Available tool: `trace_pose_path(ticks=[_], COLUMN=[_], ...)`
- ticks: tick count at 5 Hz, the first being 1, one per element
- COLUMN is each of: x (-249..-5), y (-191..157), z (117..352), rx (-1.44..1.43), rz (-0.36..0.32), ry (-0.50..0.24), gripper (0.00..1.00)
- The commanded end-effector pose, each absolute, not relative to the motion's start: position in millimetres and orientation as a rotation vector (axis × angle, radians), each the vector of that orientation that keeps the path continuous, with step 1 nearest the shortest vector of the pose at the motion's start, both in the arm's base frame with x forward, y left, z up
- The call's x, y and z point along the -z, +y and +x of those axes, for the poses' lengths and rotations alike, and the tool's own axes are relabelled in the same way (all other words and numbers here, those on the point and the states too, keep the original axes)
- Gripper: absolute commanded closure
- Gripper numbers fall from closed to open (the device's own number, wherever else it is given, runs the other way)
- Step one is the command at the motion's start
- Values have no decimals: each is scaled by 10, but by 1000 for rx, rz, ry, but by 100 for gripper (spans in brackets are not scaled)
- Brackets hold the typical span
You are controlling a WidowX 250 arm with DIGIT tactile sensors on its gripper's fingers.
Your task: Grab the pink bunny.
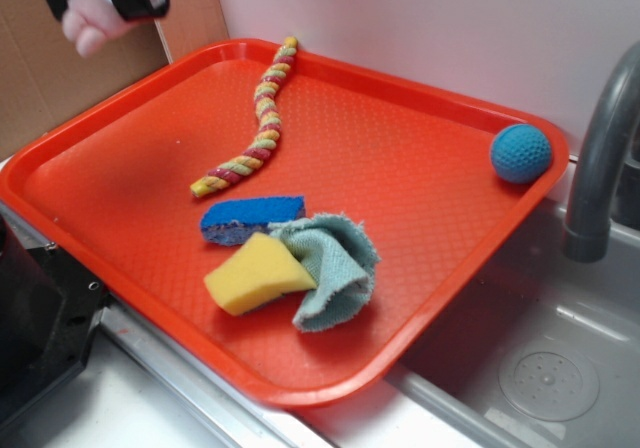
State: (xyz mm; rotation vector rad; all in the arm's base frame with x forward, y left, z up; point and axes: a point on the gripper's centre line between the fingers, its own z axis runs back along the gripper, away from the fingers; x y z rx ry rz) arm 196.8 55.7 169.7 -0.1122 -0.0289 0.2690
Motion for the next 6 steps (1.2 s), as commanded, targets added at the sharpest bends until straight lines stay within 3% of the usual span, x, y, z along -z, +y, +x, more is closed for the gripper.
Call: trace_pose_path(ticks=[1, 2, 4, 5, 6], x=[-2127, -2143, -2006, -1986, -1949], y=[444, 380, 340, 310, 284], z=[1550, 1478, 1448, 1463, 1475], rx=[-26, -21, -116, -133, -140], rz=[-117, -120, -59, -3, -1], ry=[-169, -166, -103, -114, -106], gripper=[100, 100, 100, 100, 100])
